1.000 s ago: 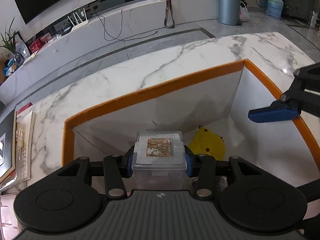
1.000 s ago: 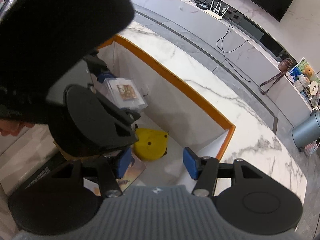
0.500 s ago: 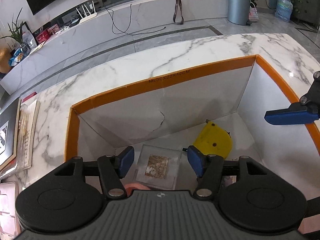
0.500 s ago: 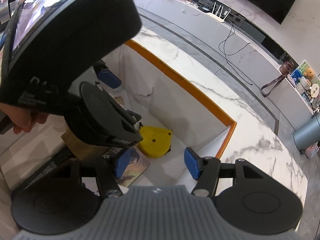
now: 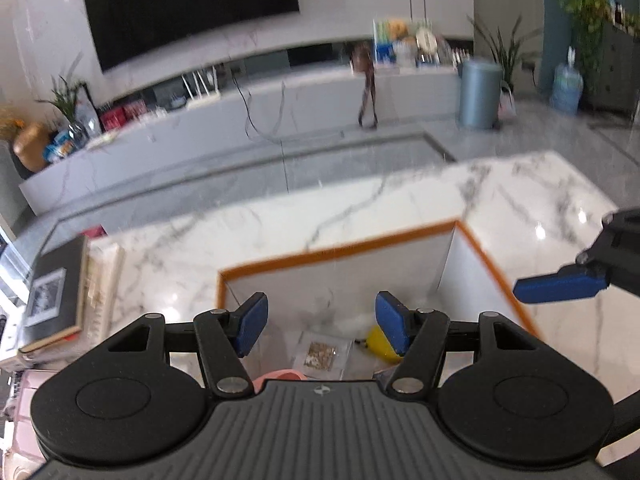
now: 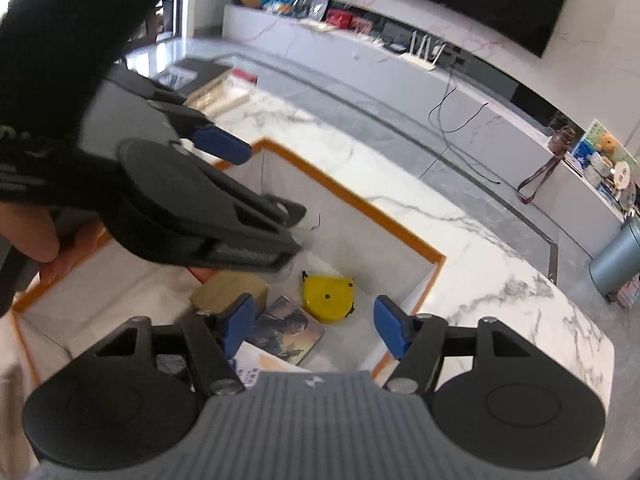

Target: Organize rigid objects

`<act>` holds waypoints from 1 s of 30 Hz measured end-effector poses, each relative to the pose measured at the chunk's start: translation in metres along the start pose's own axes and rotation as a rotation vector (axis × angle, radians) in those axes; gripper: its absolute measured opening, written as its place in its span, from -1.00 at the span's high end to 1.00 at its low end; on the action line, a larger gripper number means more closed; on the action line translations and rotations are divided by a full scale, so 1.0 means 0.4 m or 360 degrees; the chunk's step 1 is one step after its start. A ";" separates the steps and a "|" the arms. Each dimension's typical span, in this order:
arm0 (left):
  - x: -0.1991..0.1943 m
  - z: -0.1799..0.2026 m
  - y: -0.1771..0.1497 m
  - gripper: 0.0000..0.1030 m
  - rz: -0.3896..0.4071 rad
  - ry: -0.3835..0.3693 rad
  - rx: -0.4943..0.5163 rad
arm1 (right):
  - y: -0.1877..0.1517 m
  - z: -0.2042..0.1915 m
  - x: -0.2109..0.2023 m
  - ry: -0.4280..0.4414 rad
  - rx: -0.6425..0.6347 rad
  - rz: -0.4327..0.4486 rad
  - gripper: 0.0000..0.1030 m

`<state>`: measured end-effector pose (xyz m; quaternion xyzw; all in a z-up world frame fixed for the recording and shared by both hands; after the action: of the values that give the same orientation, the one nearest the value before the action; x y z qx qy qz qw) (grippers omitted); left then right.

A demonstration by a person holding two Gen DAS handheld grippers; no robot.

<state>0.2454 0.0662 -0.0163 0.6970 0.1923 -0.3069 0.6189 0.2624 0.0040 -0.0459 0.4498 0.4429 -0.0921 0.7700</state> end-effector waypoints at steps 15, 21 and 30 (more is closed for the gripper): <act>-0.337 0.079 -0.027 -0.55 0.0468 0.0077 -0.0047 | -0.109 -0.001 -0.270 -0.0053 0.0401 0.0262 -0.59; -0.419 0.128 -0.082 -0.92 0.0572 0.0119 -0.0135 | -0.145 -0.036 -0.339 -0.0049 0.0530 0.0349 -0.75; -0.470 0.115 -0.181 -1.00 0.0625 0.0238 -0.0310 | -0.245 -0.085 -0.395 -0.0072 0.0625 0.0404 -0.87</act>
<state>0.0509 0.0536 0.0528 0.6787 0.1271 -0.1081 0.7152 0.0957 -0.0668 0.0083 0.6408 0.3392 -0.0890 0.6829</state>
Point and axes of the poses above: each gripper's, at about its wrist camera, not at the fingertips, and x roughly the way its jaws point, z to its right, y to its top, the point moved 7 cm from there along x, roughly the way its jaws point, and after that the axes turned 6 degrees about -x, right-handed, at the moved point
